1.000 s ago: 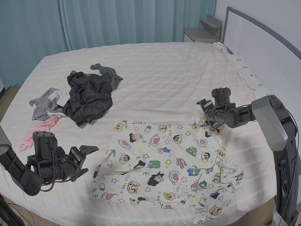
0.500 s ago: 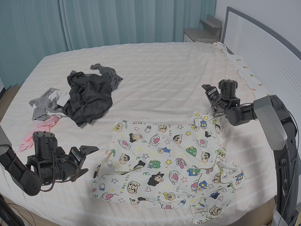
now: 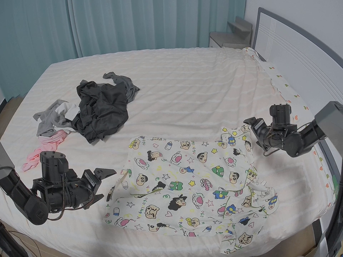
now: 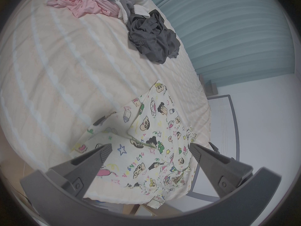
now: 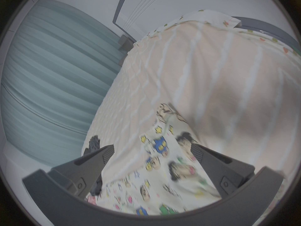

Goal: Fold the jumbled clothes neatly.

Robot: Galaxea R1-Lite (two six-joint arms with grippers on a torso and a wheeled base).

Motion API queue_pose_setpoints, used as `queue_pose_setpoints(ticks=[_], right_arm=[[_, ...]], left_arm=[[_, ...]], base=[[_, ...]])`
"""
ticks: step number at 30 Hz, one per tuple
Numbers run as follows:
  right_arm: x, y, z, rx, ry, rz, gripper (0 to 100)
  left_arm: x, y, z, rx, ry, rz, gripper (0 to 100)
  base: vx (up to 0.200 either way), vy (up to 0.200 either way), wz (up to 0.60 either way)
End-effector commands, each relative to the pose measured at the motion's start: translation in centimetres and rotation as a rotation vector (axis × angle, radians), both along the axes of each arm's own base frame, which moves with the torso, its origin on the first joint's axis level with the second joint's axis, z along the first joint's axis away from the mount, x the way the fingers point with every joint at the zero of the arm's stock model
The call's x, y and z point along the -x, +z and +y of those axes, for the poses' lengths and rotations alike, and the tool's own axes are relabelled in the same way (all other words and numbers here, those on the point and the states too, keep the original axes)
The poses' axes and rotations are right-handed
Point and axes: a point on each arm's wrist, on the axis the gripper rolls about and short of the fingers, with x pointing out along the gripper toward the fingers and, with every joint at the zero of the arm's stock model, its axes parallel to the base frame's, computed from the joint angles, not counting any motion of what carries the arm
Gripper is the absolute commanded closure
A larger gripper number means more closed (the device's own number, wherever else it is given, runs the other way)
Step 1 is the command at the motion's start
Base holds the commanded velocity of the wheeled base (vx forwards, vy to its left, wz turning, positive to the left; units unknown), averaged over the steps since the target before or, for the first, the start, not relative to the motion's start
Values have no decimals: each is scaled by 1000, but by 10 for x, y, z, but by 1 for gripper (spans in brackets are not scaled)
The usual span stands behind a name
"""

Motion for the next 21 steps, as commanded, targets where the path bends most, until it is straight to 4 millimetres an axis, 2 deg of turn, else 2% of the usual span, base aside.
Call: queue_pose_setpoints(ticks=[1, 6, 10, 13, 21], right_arm=[[123, 39, -50, 27, 47, -4, 0], [153, 18, -54, 56, 108, 83, 0], [164, 5, -53, 95, 166, 123, 0], [162, 2, -49, 100, 214, 108, 0], [150, -18, -21, 109, 346, 139, 0]], left_arm=[[3, -10, -11, -3, -39, 46, 0], [2, -13, -12, -7, -39, 59, 0], [2, -15, -13, -9, -43, 68, 0], [1, -18, -13, -11, -45, 76, 0], [2, -25, -16, -12, -57, 68, 0]], base=[[-200, 0, 0], [-200, 0, 0], [-200, 0, 0], [-200, 0, 0], [0, 0, 0]])
